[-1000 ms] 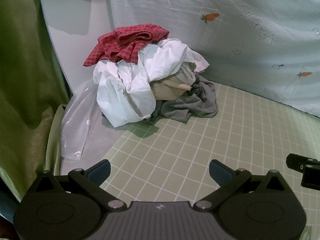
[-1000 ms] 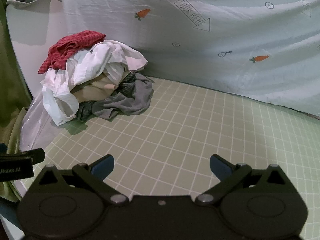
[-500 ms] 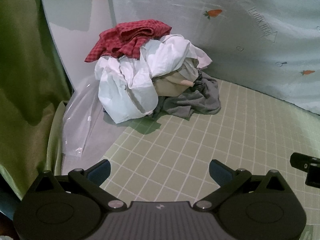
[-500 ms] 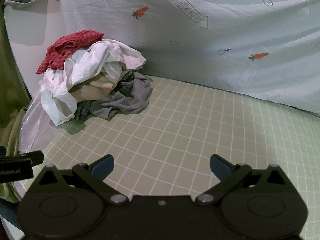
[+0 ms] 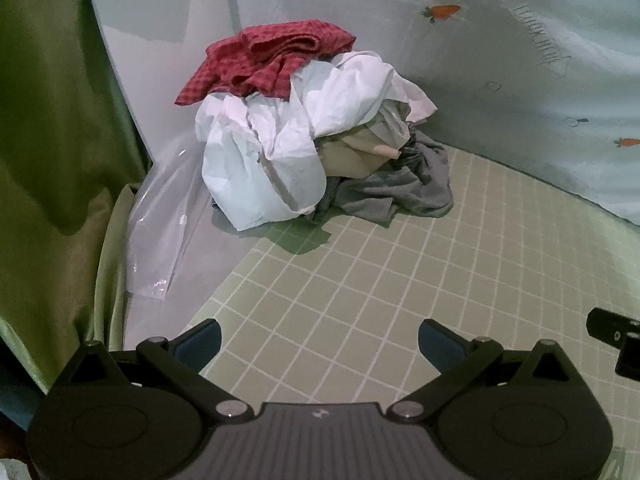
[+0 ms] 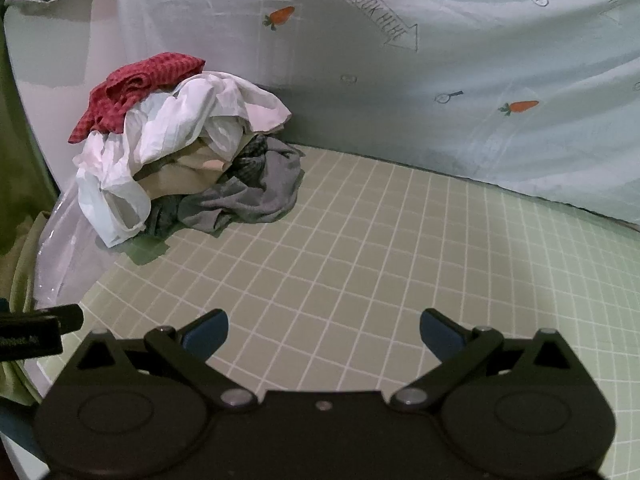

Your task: Fold clothes

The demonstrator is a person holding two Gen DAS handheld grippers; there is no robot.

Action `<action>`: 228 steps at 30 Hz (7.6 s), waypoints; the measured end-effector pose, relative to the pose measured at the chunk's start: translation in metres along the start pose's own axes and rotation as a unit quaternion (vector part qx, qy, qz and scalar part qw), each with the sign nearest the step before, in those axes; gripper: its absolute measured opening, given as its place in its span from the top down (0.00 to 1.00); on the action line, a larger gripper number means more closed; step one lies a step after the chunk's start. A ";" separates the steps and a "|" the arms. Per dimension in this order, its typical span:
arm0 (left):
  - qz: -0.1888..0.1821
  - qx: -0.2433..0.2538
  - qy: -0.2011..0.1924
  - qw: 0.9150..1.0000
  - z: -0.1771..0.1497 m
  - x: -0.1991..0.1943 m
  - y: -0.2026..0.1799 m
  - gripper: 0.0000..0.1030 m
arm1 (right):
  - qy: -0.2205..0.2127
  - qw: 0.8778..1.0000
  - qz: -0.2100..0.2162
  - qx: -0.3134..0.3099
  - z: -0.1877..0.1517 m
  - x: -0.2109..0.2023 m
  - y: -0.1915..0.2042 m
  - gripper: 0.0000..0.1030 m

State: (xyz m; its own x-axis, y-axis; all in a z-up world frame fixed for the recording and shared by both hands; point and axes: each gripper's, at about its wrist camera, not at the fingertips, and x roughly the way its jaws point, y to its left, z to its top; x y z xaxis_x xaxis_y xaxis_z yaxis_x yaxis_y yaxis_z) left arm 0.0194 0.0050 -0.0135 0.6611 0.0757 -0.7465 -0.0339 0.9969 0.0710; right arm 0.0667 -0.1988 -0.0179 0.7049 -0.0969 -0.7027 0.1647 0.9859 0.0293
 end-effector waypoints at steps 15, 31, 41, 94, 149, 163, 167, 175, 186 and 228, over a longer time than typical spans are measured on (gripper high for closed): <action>0.020 -0.050 0.002 0.999 0.066 0.047 0.043 0.01 | 0.003 0.998 0.010 -0.056 0.039 0.045 0.034 0.00; 0.027 -0.163 -0.056 0.985 0.240 0.160 0.124 0.14 | -0.119 0.983 0.104 -0.091 0.236 0.147 0.169 0.19; -0.070 -0.249 -0.033 0.965 0.286 0.235 0.149 0.60 | -0.059 0.976 0.207 0.015 0.313 0.232 0.207 0.35; -0.198 0.042 0.192 0.960 -0.035 0.069 -0.207 0.73 | 0.056 0.982 -0.081 0.160 -0.056 0.042 -0.184 0.28; -0.137 0.010 0.123 0.983 0.052 0.160 -0.282 0.30 | 0.078 0.969 -0.123 0.200 -0.028 0.123 -0.386 0.22; -0.154 0.068 0.126 0.978 0.092 0.222 -0.352 0.57 | 0.081 0.977 -0.108 0.163 0.008 0.182 -0.399 0.47; -0.146 0.088 0.115 0.979 0.094 0.222 -0.352 0.98 | 0.083 0.984 -0.093 0.126 0.015 0.187 -0.395 0.98; -0.069 0.052 0.082 0.993 0.111 0.224 -0.304 1.00 | 0.018 0.958 -0.218 0.186 0.013 0.146 -0.450 1.00; -0.123 0.038 0.093 0.987 0.101 0.221 -0.319 0.64 | 0.036 0.933 -0.255 0.251 -0.009 0.135 -0.489 0.65; -0.116 -0.006 0.142 0.983 0.028 0.173 -0.263 0.84 | 0.056 0.935 -0.276 0.213 -0.019 0.116 -0.455 0.40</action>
State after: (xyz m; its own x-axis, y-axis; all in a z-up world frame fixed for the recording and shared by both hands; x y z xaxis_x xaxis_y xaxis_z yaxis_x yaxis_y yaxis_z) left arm 0.1636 -0.2451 -0.1431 0.4155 -0.1526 -0.8967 0.0833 0.9881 -0.1295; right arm 0.0603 -0.6564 -0.1262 0.3575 -0.5371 -0.7640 0.7593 0.6435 -0.0971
